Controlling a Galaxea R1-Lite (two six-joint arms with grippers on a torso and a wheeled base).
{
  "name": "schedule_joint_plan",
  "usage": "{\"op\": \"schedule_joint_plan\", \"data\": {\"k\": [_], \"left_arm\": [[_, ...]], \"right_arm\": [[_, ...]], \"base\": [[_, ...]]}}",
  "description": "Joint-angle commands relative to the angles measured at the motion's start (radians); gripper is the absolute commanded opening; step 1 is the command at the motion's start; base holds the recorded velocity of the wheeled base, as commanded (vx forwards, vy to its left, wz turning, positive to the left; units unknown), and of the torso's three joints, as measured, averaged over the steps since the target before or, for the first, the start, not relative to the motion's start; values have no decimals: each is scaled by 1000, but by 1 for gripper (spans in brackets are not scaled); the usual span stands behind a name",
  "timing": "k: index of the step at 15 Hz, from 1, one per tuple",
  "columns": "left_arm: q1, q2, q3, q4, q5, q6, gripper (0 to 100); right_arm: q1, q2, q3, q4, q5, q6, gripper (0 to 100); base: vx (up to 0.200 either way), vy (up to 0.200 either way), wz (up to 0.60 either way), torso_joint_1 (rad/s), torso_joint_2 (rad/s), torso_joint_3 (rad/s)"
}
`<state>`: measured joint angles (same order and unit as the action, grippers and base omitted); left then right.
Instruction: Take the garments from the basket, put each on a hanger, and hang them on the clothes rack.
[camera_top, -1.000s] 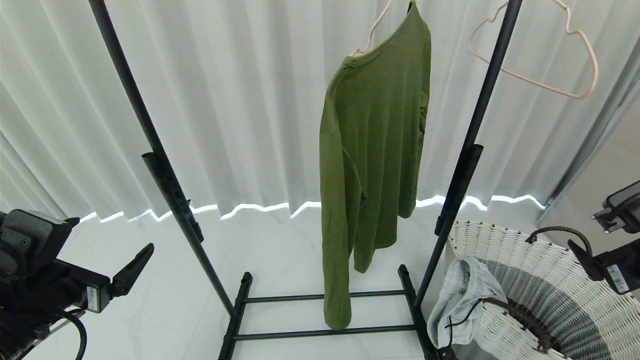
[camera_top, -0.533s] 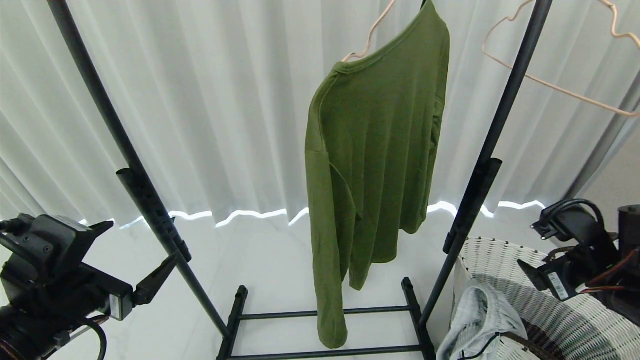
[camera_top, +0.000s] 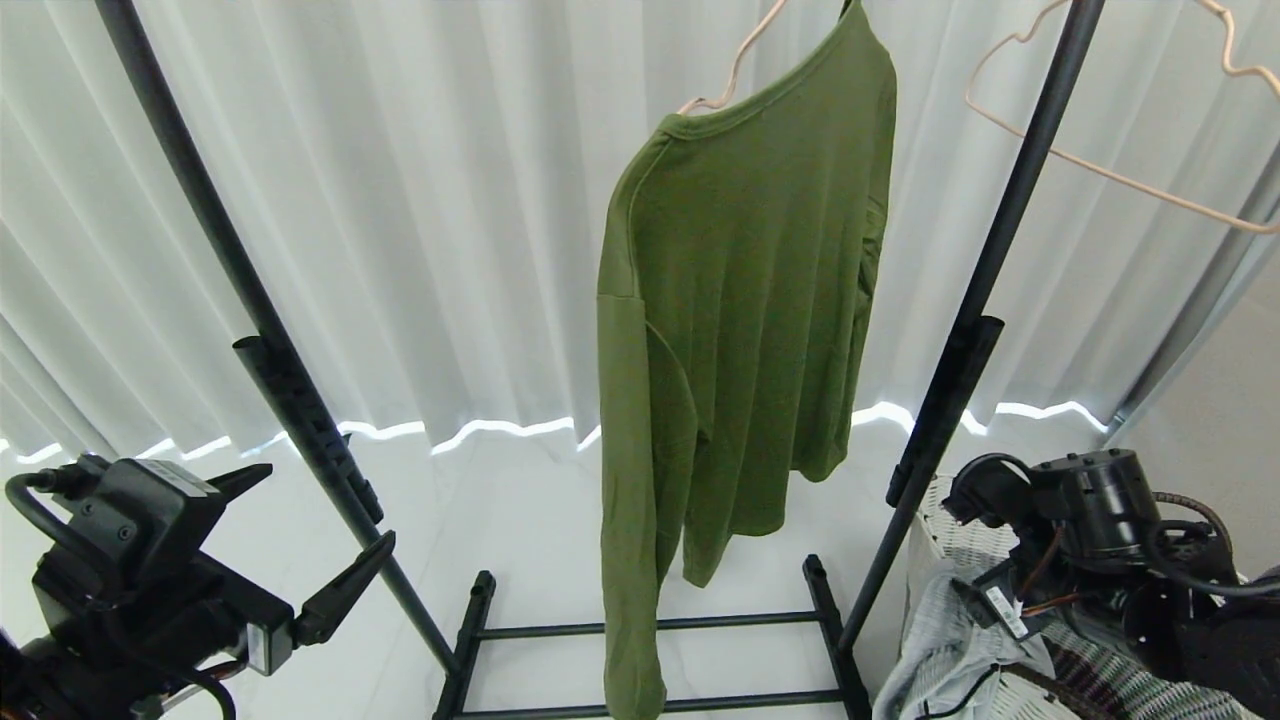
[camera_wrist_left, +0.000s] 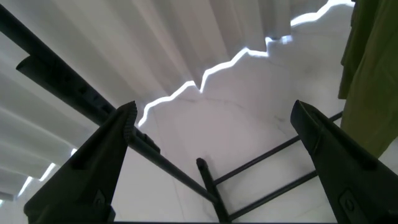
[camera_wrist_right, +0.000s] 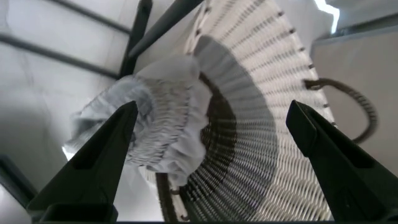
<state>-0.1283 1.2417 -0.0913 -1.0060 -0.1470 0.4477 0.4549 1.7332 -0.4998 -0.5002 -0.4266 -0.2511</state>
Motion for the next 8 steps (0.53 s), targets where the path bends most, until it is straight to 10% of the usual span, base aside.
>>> {"op": "schedule_joint_plan", "data": {"k": [1,6,7,8], "left_arm": [[-2,-7,7,0,0,0,100],[-4,-7,8,0,1,0,100],[-4,-7,15,0,1,0,100],[-4,-10,18,0,1,0,100]], "right_arm": [[1,58,0,0,-1,-1,100],[-4,100,3,-1,-23,-1,100],[-4,101,3,-1,-27,-1,0],[-2,100,3,-1,-29,-1,0]], "base": [[0,0,0,0,0,0],[0,0,0,0,0,0],[0,0,0,0,0,0],[0,0,0,0,0,0]]}}
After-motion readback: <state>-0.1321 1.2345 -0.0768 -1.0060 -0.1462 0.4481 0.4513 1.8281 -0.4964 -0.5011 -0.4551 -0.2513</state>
